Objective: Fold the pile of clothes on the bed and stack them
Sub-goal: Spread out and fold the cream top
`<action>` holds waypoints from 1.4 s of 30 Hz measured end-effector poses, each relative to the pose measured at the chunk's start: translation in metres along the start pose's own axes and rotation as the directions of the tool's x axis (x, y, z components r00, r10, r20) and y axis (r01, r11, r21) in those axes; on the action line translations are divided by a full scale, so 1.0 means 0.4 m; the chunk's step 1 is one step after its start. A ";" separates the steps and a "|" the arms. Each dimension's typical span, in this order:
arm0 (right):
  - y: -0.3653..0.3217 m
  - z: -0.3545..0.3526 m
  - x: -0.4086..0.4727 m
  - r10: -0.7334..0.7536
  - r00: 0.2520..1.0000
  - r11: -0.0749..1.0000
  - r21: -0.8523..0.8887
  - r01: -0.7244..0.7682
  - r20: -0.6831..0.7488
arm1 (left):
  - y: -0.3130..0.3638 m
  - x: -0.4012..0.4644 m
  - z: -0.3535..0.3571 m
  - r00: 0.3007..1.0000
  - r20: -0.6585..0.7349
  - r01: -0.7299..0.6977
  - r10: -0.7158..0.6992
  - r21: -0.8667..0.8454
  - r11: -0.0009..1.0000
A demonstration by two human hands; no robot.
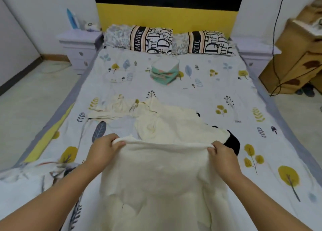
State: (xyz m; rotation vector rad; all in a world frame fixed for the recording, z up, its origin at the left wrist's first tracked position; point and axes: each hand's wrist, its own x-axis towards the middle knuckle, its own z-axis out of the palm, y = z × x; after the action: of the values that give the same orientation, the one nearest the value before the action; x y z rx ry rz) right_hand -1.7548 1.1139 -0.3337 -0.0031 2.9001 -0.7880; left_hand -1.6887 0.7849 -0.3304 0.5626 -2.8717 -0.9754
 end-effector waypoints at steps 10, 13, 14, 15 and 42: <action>0.040 0.175 0.315 -0.004 0.991 0.999 0.036 0.009 -0.132 | -0.070 0.271 0.208 0.979 -0.205 0.029 -0.018 0.052 0.998; 0.082 0.257 0.347 0.121 0.992 0.988 -0.093 -0.123 -0.027 | -0.125 0.303 0.294 0.977 -0.198 0.109 -0.076 0.161 0.981; 0.103 0.285 0.341 0.162 0.987 0.977 -0.143 -0.161 -0.002 | -0.148 0.298 0.326 0.978 -0.179 0.147 -0.112 0.197 0.969; 0.126 0.313 0.327 0.197 0.980 0.965 -0.179 -0.192 0.010 | -0.170 0.284 0.358 0.975 -0.160 0.191 -0.155 0.236 0.953; 0.094 0.398 0.175 0.246 0.953 0.966 -0.129 -0.225 0.176 | -0.169 0.047 0.414 0.996 0.084 0.032 -0.034 0.016 0.999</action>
State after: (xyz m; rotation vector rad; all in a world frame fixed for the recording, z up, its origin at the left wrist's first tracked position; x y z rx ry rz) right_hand -1.8019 1.0635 -0.4977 0.2391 2.6906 -0.5565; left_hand -1.7123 0.8241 -0.5042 0.5857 -2.9547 -1.0079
